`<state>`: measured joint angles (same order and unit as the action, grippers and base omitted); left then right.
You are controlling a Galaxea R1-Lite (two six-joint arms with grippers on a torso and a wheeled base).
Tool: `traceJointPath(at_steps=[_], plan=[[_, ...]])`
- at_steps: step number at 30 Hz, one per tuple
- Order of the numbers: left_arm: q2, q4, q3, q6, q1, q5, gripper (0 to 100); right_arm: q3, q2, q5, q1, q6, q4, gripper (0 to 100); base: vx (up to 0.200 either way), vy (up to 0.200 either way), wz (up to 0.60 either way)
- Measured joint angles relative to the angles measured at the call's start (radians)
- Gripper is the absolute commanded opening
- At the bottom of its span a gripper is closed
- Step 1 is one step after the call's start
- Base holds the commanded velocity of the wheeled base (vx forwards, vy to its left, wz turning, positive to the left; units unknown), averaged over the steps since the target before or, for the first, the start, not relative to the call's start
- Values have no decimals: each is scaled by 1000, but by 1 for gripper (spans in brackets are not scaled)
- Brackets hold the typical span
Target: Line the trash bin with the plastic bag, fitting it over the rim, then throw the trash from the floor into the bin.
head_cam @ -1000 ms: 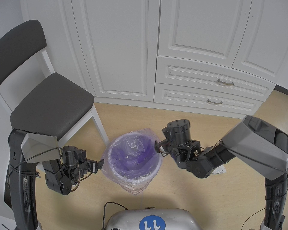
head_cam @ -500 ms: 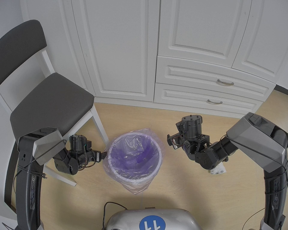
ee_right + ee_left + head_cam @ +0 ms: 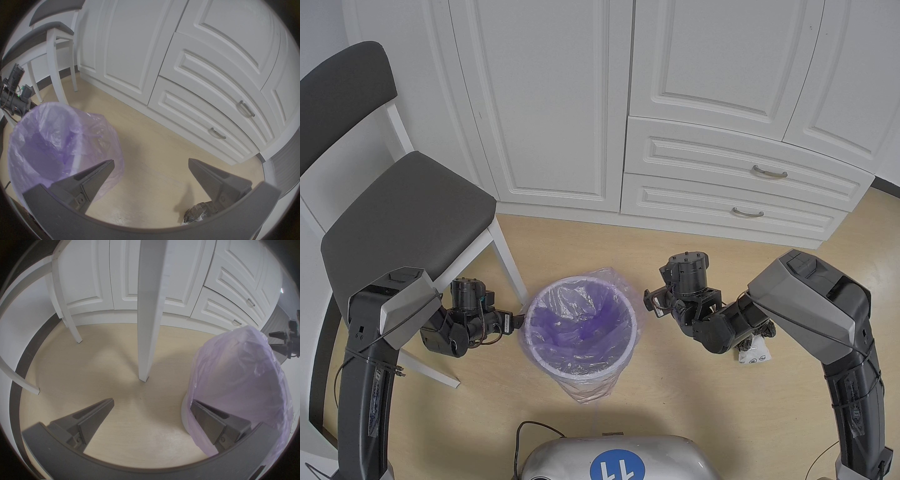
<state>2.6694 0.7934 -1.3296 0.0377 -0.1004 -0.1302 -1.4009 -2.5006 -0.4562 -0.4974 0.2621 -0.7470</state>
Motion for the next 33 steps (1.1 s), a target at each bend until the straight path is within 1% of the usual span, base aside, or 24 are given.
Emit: traceJointPath(at_steps=[4,7,10,12,18,21,27,30,33], plan=[[-15,69,75,-3,3,-1,100,-40,-34,4,9,-30,36,100,0,0,0],[-36,134,153,-5,5,-1,100,-76,-59,26,14,-86,97,100,0,0,0],[-64,197,229,-6,4,-1,100,-113,-78,67,14,-165,173,100,0,0,0],[-87,229,279,-6,2,-1,100,-137,-89,110,12,-218,239,100,0,0,0],[-161,268,430,-1,-16,7,100,-219,-114,227,6,-346,436,100,0,0,0],[-196,290,488,0,-29,12,100,-277,-138,260,7,-370,511,100,0,0,0],[-254,317,574,10,-48,24,100,-381,-203,299,17,-378,608,100,0,0,0],[-273,320,598,28,-51,30,100,-441,-226,308,22,-380,664,100,0,0,0],[-284,321,614,41,-53,33,100,-510,-253,301,27,-379,709,100,0,0,0]])
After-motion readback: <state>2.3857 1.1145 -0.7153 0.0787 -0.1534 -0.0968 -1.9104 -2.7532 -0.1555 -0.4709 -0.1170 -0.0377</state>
